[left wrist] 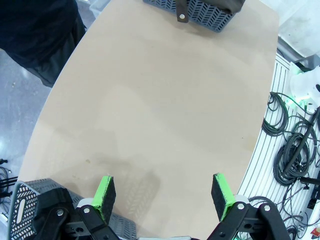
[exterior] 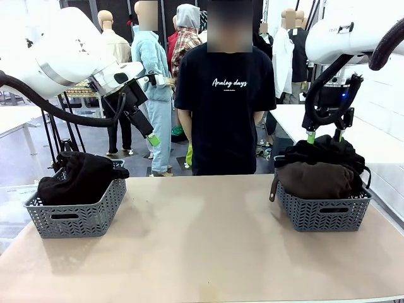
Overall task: Sort the tops and bottoms.
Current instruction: Sort the clothes according to human instructions.
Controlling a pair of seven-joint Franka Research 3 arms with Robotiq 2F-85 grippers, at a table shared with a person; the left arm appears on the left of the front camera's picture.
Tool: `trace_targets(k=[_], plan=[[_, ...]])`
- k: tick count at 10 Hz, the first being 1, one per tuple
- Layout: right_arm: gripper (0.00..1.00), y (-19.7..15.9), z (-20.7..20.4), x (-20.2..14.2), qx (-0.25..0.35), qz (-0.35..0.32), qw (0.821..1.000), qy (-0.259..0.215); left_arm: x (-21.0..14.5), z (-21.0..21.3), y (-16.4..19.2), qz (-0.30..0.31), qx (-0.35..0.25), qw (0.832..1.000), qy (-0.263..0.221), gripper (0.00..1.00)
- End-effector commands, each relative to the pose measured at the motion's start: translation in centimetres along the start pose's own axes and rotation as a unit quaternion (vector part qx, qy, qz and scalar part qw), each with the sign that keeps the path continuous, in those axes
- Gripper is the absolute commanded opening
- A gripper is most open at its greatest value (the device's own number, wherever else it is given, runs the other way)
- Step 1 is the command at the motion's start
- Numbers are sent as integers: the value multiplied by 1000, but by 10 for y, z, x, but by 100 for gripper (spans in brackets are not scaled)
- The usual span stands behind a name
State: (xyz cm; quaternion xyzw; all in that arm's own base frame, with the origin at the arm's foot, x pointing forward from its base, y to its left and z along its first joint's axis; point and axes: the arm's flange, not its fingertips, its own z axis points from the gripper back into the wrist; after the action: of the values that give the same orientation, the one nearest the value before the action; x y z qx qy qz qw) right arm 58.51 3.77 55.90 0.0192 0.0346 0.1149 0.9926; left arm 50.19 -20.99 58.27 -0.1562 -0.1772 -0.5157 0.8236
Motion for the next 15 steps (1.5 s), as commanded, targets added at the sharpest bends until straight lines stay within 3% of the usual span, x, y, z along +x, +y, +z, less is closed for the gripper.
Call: trace_targets(k=[1, 15], plan=[[100, -5, -5, 1, 2, -4, 1000, 4, -1, 2, -1, 0, 1, 1000, -2, 100], [100, -5, -5, 1, 2, -4, 1000, 4, -1, 2, -1, 0, 1, 1000, -2, 100]])
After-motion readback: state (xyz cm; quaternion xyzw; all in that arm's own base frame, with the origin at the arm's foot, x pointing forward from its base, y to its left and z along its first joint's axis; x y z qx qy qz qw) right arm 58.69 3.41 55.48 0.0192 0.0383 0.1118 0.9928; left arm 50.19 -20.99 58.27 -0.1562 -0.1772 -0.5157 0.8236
